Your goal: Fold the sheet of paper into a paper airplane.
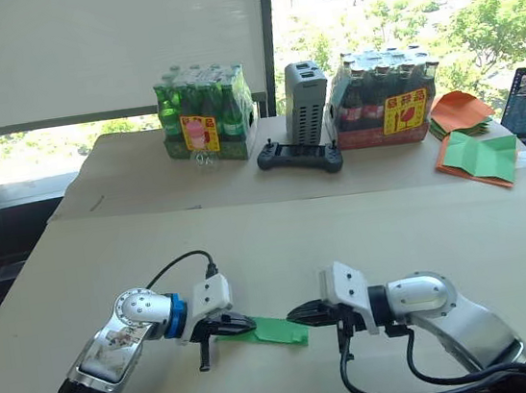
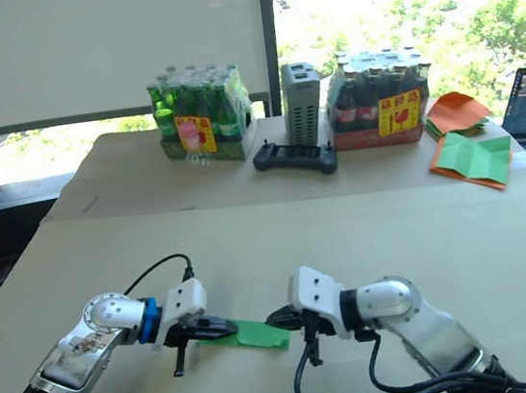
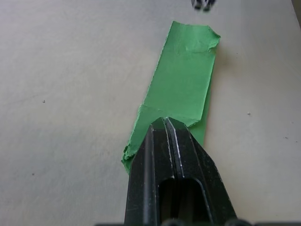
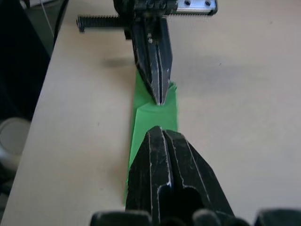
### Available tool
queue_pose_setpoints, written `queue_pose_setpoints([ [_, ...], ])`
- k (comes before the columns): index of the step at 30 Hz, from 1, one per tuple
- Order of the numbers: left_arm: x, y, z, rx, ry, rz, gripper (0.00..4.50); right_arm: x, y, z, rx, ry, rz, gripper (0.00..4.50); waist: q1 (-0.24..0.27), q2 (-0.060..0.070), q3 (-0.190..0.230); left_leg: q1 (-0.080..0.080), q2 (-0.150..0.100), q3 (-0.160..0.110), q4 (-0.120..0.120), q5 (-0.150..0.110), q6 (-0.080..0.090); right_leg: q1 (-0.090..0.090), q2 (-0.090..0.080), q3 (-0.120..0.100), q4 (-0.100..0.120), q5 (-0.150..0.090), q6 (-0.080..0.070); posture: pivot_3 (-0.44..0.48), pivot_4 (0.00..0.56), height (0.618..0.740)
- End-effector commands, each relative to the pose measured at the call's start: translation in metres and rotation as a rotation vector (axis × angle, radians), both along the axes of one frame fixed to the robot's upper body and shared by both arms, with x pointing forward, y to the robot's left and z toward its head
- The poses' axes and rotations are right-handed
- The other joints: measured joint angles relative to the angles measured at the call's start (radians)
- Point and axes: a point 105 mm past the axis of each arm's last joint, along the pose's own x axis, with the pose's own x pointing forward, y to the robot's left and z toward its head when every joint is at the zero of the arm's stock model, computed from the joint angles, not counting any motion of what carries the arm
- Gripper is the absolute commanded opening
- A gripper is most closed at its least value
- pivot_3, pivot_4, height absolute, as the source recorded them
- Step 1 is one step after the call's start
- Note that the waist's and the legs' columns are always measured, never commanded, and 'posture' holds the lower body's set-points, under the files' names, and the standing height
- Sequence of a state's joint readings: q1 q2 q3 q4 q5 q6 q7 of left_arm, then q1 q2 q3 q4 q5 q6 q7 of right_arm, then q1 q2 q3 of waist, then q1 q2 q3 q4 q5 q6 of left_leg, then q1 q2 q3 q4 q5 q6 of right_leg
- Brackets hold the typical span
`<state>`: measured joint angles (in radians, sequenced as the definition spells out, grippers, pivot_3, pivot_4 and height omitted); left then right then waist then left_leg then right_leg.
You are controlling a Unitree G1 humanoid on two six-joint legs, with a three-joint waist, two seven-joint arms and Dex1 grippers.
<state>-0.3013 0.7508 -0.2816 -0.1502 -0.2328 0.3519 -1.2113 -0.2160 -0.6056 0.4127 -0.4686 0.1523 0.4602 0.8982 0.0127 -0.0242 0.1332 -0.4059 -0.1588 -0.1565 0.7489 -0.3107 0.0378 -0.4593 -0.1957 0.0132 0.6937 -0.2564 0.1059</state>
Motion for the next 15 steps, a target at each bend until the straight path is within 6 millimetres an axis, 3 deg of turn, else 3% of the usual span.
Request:
queue_pose_setpoints([
  [1, 0.003, -0.003, 0.006, -0.001, -0.025, -0.009, 0.0, -0.001, 0.0, -0.011, -0.045, -0.026, -0.001, 0.02, 0.0, 0.0, 0.0, 0.0, 0.0, 0.0, 0.0, 0.0, 0.0, 0.0, 0.0, 0.0, 0.0, 0.0, 0.0, 0.0, 0.15, 0.675],
  [5, 0.003, -0.017, 0.025, -0.065, -0.038, -0.044, 0.0, 0.002, -0.011, -0.032, -0.135, 0.013, -0.046, 0.02, 0.0, 0.0, 0.0, 0.0, 0.0, 0.0, 0.0, 0.0, 0.0, 0.0, 0.0, 0.0, 0.0, 0.0, 0.0, 0.0, 0.15, 0.675],
  [10, 0.004, -0.032, 0.04, -0.111, -0.048, -0.088, 0.0, 0.005, -0.017, -0.038, -0.158, 0.033, -0.076, 0.02, 0.0, 0.0, 0.0, 0.001, 0.0, 0.0, 0.0, 0.0, 0.0, 0.001, 0.0, 0.0, 0.0, 0.0, 0.0, 0.0, 0.15, 0.675],
  [15, 0.004, -0.038, 0.034, -0.087, -0.044, -0.12, 0.0, 0.003, -0.017, -0.039, -0.164, 0.039, -0.068, 0.02, 0.0, 0.0, 0.0, 0.001, 0.0, 0.0, 0.0, 0.0, 0.0, 0.001, 0.0, 0.0, 0.0, 0.0, 0.0, 0.0, 0.15, 0.675],
])
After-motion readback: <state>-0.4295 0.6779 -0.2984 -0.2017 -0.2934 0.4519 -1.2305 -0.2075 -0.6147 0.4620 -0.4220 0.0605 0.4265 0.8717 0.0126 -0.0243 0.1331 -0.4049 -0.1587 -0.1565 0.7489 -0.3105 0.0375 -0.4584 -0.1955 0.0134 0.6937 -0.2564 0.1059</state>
